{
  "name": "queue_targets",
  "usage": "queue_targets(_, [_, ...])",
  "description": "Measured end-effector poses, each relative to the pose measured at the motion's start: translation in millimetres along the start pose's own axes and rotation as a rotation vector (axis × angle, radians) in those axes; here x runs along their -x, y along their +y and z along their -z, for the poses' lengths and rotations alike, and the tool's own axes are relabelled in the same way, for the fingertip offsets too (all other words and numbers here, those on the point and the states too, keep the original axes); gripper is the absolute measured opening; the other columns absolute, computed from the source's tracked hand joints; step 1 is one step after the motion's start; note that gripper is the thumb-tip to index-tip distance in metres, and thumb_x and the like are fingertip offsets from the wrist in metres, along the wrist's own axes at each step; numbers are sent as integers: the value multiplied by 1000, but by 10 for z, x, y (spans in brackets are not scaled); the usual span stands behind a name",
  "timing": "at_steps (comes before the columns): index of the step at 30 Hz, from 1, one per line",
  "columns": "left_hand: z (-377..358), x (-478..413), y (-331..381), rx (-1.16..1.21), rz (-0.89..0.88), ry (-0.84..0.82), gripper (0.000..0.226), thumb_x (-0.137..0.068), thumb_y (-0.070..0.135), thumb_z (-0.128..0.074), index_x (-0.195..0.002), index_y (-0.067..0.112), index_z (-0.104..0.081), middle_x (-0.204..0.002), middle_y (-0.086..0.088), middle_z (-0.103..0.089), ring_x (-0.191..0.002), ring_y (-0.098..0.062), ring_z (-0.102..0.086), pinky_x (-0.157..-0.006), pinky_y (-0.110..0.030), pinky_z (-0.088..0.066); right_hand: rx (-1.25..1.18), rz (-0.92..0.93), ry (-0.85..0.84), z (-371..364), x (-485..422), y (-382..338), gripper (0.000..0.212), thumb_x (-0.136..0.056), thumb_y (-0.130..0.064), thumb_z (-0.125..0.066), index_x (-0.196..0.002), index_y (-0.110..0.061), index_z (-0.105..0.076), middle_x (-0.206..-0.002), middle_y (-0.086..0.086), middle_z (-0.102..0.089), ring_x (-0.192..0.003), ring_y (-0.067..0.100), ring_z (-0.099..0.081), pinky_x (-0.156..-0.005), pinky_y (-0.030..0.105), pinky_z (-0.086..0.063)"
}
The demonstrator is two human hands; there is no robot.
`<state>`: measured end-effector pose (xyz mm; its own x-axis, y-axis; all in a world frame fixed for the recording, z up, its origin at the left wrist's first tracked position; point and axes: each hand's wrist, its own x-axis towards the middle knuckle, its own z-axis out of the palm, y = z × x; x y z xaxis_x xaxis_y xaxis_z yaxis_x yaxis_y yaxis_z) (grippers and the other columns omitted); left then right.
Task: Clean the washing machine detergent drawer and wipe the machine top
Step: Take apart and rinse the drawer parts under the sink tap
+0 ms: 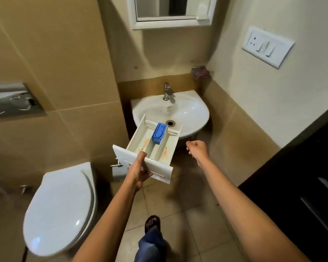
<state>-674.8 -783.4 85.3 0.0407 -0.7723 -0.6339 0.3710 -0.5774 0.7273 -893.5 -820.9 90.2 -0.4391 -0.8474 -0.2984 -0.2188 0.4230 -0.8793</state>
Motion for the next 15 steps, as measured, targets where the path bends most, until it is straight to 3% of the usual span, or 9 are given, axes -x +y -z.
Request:
queue_targets(3, [-264, -310, 122, -53, 15, -37, 48, -86, 34, -63, -122, 9, -41, -101, -12, -57, -93, -27, -59, -89, -48, -55, 5, -5, 43, 74, -324, -41, 29, -90, -16, -55, -62, -10, -51, -55, -1, -49, -46, 9, -40, -37, 10, -30])
queue_targets(5, [-424, -552, 228, -79, 25, -45, 50, -85, 34, -65, -122, 9, -42, -104, -13, -57, -96, -28, -59, -88, -49, -55, 4, -19, 60, 73, -604, -104, 27, -88, -15, -55, -62, -9, -51, -55, 1, -49, -46, 9, -40, -36, 11, -29])
queue_targets(10, [-797, -1175, 570, -109, 25, -49, 50, -84, 32, -67, -124, 9, -46, -108, -13, -59, -98, -27, -58, -85, -49, -56, 0, -39, 116, -23, -1373, -351, 21, -83, -20, -58, -67, -10, -52, -69, 9, -56, -60, 20, -47, -56, 27, -36])
queue_targets(15, [-1089, -1691, 863, -149, 60, -39, 50, -83, 31, -68, -123, 9, -47, -106, -11, -60, -96, -25, -58, -86, -48, -56, 21, -70, 130, -159, -2049, -622, 25, -81, -18, -56, -59, -15, -44, -70, 11, -53, -63, 22, -42, -58, 32, -33])
